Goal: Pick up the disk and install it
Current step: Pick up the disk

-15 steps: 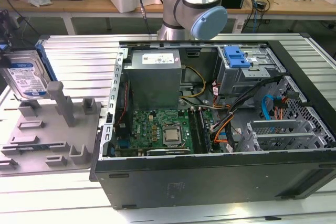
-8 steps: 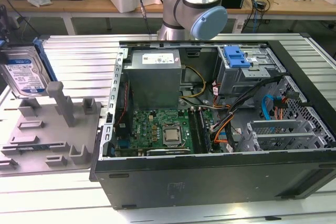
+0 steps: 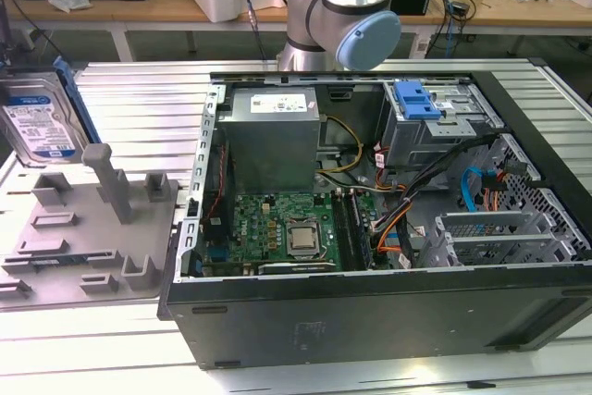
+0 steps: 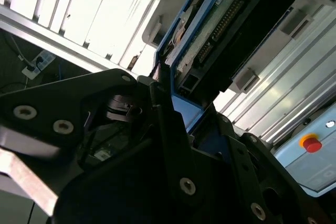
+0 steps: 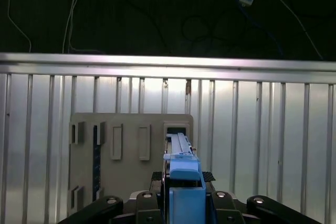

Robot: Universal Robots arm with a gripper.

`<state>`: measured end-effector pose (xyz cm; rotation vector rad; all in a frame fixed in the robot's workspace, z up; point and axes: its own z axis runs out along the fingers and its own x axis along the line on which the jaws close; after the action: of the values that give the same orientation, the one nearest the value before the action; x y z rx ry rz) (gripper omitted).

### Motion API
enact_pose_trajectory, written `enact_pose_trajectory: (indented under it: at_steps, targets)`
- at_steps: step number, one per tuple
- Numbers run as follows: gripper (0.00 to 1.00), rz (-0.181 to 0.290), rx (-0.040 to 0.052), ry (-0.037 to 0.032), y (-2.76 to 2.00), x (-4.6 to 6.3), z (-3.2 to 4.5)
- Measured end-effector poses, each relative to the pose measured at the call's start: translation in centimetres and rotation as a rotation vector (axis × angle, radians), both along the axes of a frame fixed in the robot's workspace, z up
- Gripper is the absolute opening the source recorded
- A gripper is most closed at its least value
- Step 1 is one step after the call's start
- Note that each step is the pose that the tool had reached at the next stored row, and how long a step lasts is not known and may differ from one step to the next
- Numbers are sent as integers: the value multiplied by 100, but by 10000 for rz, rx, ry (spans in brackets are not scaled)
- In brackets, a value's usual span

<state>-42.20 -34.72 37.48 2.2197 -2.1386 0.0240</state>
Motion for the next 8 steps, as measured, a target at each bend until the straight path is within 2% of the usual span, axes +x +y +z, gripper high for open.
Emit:
enact_pose_trajectory:
  at_steps: [8]
  targets:
    - [37,7,0,0,0,0,123]
